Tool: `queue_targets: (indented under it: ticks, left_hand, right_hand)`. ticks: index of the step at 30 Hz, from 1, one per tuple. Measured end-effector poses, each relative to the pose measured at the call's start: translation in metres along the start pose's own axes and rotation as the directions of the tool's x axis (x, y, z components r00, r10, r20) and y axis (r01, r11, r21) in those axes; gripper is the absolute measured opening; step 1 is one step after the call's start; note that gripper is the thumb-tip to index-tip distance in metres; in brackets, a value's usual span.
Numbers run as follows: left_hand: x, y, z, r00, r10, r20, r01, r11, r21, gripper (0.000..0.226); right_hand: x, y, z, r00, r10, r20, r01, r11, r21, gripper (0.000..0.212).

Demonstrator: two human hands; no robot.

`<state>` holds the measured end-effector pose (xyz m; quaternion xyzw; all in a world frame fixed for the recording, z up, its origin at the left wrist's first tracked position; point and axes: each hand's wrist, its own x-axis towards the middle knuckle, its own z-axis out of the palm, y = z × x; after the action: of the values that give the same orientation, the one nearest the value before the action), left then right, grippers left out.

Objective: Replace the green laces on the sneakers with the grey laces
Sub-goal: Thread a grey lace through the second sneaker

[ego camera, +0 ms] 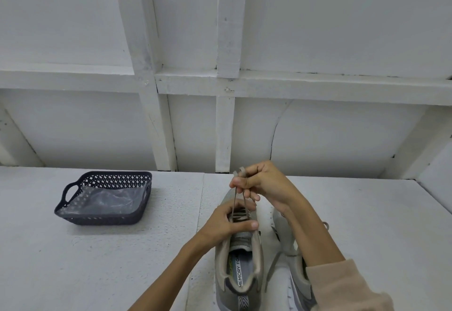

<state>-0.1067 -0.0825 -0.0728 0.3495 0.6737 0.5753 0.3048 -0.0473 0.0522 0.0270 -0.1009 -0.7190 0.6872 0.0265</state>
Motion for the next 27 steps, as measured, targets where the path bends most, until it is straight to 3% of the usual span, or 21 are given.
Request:
queue_targets:
  ticks: [5, 9, 12, 15, 17, 21, 24, 27]
  left_hand:
    - [0.000, -0.001, -0.002, 0.999, 0.007, -0.033, -0.007, 1.000, 0.001, 0.058]
    - [-0.002, 0.014, -0.003, 0.995, 0.070, -0.066, -0.078, 0.989, -0.125, 0.014]
    - [0.000, 0.036, -0.002, 0.986, 0.108, -0.123, -0.133, 0.967, -0.215, 0.004]
    - [0.006, 0.045, -0.002, 0.975, 0.116, -0.191, -0.152, 0.971, -0.185, 0.022]
    - [0.007, 0.044, -0.003, 0.963, 0.103, -0.249, -0.152, 0.970, -0.187, 0.027]
    - [0.008, 0.037, 0.002, 0.934, 0.099, -0.343, -0.164, 0.972, -0.166, 0.016]
    - [0.009, 0.038, 0.002, 0.902, 0.056, -0.428, -0.161, 0.964, -0.214, 0.014]
    - [0.010, 0.044, -0.009, 0.897, 0.019, -0.442, -0.181, 0.927, -0.329, 0.017]
  right_hand:
    - [-0.002, -0.004, 0.002, 1.000, -0.005, 0.003, 0.006, 0.999, -0.042, 0.015]
    - [-0.002, -0.009, 0.001, 0.999, -0.029, -0.038, 0.022, 0.986, -0.164, 0.011]
    - [0.000, -0.009, 0.001, 0.991, -0.061, -0.119, 0.030, 0.969, -0.244, 0.017]
    - [0.003, -0.009, -0.005, 0.952, -0.132, -0.276, 0.058, 0.964, -0.261, 0.020]
    - [0.005, -0.009, -0.010, 0.917, -0.146, -0.371, 0.057, 0.969, -0.238, 0.034]
    - [0.005, -0.001, -0.015, 0.845, -0.170, -0.507, 0.043, 0.967, -0.253, 0.058]
    - [0.004, 0.006, -0.022, 0.771, -0.226, -0.595, 0.057, 0.956, -0.289, 0.055]
    - [0.003, 0.008, -0.033, 0.746, -0.164, -0.646, 0.118, 0.986, -0.113, 0.050]
